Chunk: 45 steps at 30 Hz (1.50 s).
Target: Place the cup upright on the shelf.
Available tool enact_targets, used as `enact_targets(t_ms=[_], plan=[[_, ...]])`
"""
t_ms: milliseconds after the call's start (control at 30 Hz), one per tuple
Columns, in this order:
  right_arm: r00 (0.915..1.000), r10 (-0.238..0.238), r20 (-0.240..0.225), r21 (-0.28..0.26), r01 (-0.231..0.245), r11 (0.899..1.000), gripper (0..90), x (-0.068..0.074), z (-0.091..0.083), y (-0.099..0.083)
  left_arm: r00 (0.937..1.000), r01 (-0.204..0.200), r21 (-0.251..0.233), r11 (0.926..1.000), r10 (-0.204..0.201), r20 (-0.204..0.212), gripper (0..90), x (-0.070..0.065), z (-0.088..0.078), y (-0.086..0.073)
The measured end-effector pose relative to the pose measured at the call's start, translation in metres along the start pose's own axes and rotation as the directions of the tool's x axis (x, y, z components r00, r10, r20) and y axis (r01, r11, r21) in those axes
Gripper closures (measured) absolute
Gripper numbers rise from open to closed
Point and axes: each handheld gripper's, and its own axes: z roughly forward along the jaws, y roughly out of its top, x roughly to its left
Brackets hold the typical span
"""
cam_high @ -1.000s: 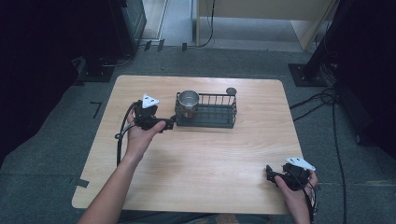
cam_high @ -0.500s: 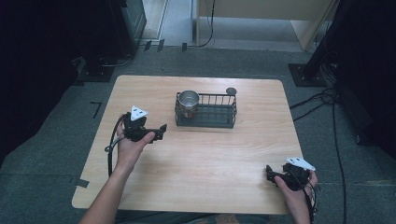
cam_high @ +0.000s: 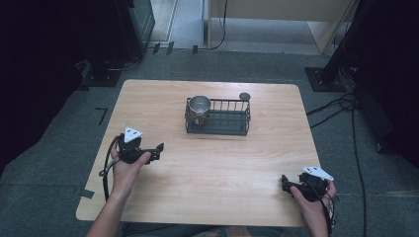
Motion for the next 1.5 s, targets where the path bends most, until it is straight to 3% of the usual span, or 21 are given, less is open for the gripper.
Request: enact_targets(t_ms=[367,900,1100,1267,1367,1500], plan=[[1.0000,-0.001,0.000,0.000,0.001,1.000,1.7,0.000,0.000,0.000,0.9986,0.042,0.012,0.9990,-0.042,-0.032,0.0,0.018,-0.013,-0.040],[1.0000,0.000,0.002,0.000,0.000,1.000,1.7,0.000,0.000,0.000,0.9917,0.035,0.074,0.9967,-0.025,-0.126,0.0,0.031,-0.032,-0.079],[1.0000,-0.001,0.002,0.000,0.001,1.000,1.7,0.000,0.000,0.000,0.9901,0.085,0.090,0.9923,-0.074,-0.119,0.0,0.041,-0.037,-0.092],[1.0000,-0.001,0.002,0.000,0.001,1.000,1.7,0.000,0.000,0.000,0.9886,0.079,0.100,0.9918,-0.065,-0.136,0.0,0.046,-0.042,-0.096],[1.0000,-0.001,0.002,0.000,0.001,1.000,1.7,0.000,0.000,0.000,0.9859,0.060,0.128,0.9899,-0.038,-0.163,0.0,0.046,-0.040,-0.097],[1.0000,-0.001,0.002,0.000,0.001,1.000,1.7,0.000,0.000,0.000,0.9859,0.040,0.154,0.9873,-0.014,-0.167,0.0,0.046,-0.036,-0.094]])
